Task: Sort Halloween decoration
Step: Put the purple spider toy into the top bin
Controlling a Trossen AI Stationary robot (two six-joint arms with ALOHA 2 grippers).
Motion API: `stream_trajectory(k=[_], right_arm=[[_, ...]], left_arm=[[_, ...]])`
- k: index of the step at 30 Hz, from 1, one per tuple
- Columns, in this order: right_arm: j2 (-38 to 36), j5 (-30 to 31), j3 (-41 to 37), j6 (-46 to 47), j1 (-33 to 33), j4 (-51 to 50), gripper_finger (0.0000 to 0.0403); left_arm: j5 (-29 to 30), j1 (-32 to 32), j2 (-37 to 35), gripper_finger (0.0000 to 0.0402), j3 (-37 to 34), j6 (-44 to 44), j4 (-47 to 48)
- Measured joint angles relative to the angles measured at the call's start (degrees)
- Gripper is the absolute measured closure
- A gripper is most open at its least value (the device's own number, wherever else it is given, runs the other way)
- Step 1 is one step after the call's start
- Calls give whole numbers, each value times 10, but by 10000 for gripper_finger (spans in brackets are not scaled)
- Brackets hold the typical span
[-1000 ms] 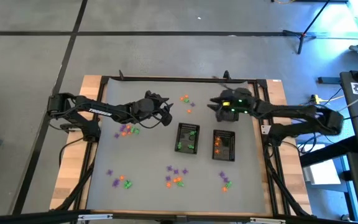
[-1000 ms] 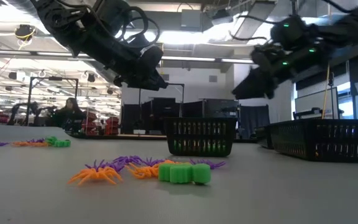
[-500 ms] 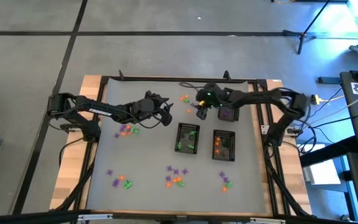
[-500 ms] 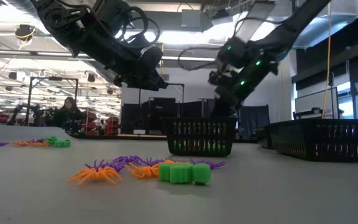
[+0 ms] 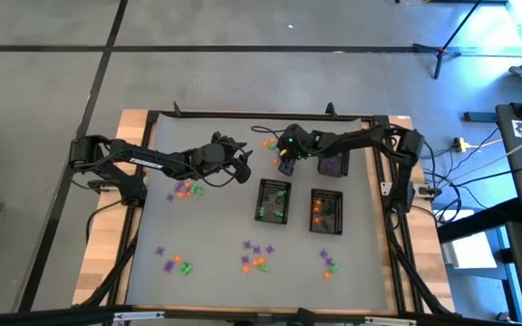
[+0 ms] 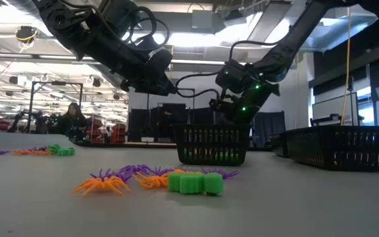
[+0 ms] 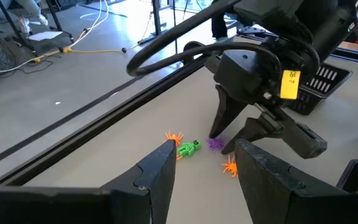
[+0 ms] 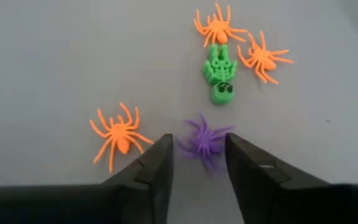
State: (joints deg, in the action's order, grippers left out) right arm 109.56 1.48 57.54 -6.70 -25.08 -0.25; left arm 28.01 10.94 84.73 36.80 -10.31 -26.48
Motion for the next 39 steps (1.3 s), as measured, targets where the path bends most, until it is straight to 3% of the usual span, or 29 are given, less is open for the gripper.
stream_trajectory(k=[9, 17, 22, 25, 29, 39], right_arm=[[0, 15, 1, -9, -1, -12, 389], [-72, 40, -3, -8, -1, -91, 389], [-151, 35, -2, 11, 0, -174, 395], [-208, -19, -16, 17, 0, -196, 391], [-307, -87, -93, 18, -1, -147, 398], [-583, -63, -300, 83, -32, -150, 387]], left_arm=[[0, 0, 0, 245, 0, 0, 0], [0, 0, 0, 245, 0, 0, 10], [0, -4, 0, 245, 0, 0, 18], [0, -8, 0, 245, 0, 0, 19], [-5, -16, 0, 245, 0, -1, 20], [-6, -19, 0, 245, 0, -1, 10]])
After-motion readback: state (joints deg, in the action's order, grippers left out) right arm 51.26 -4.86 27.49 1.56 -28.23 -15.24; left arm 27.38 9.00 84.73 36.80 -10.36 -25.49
